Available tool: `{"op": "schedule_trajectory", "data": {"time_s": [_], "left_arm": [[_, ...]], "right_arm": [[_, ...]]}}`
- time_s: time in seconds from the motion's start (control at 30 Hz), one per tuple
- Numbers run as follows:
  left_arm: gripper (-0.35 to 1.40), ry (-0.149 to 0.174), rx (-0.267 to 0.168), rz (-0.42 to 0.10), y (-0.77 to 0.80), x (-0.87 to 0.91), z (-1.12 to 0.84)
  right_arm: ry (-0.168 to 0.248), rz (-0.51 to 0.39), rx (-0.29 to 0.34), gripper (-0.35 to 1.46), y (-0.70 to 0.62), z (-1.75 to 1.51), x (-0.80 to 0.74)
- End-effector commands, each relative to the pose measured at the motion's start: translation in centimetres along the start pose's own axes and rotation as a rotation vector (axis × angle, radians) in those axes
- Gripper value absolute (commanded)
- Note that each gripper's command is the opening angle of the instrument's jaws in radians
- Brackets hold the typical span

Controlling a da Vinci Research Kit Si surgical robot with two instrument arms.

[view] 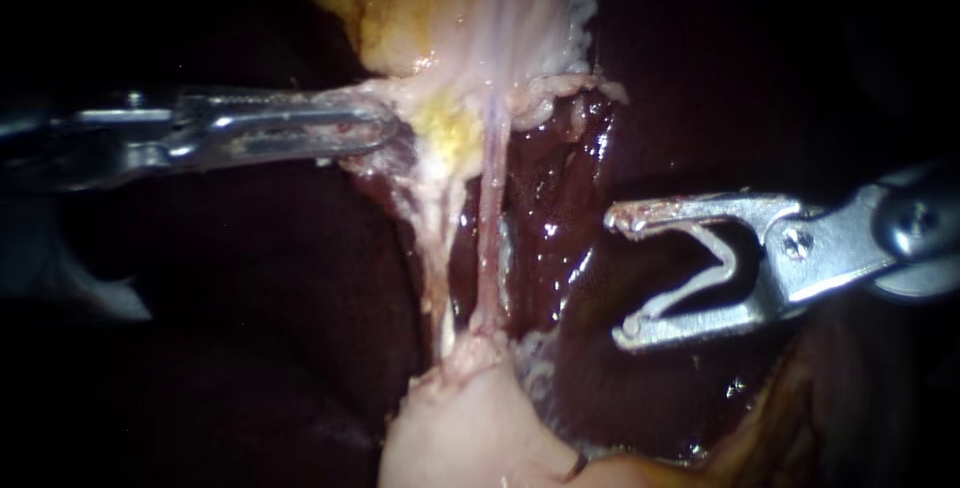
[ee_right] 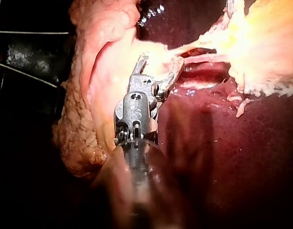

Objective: Grabbing gallbladder

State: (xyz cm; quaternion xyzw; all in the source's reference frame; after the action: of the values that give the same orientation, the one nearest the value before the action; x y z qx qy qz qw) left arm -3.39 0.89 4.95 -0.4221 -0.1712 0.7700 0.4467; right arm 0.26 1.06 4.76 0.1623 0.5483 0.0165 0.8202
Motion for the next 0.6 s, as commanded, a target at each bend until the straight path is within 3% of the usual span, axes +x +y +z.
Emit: {"op": "schedule_trajectory", "data": {"time_s": [0.03, 0.13, 0.3, 0.6], "left_arm": [[-0.35, 0.005, 0.003, -0.004, -0.02, 0.05, -0.07], [-0.35, 0.031, 0.013, -0.013, -0.11, 0.18, -0.29], [-0.35, 0.043, 0.033, -0.024, -0.23, 0.26, -0.51], [-0.35, 0.051, 0.057, -0.034, -0.25, 0.25, -0.52]], "right_arm": [[0.000, 0.000, 0.000, 0.46, 0.00, 0.00, 0.00], [0.000, 0.000, 0.000, 0.46, 0.00, 0.00, 0.00], [0.000, 0.000, 0.000, 0.46, 0.00, -0.01, 0.00], [0.000, 0.000, 0.000, 0.46, 0.00, 0.00, 0.00]]}}
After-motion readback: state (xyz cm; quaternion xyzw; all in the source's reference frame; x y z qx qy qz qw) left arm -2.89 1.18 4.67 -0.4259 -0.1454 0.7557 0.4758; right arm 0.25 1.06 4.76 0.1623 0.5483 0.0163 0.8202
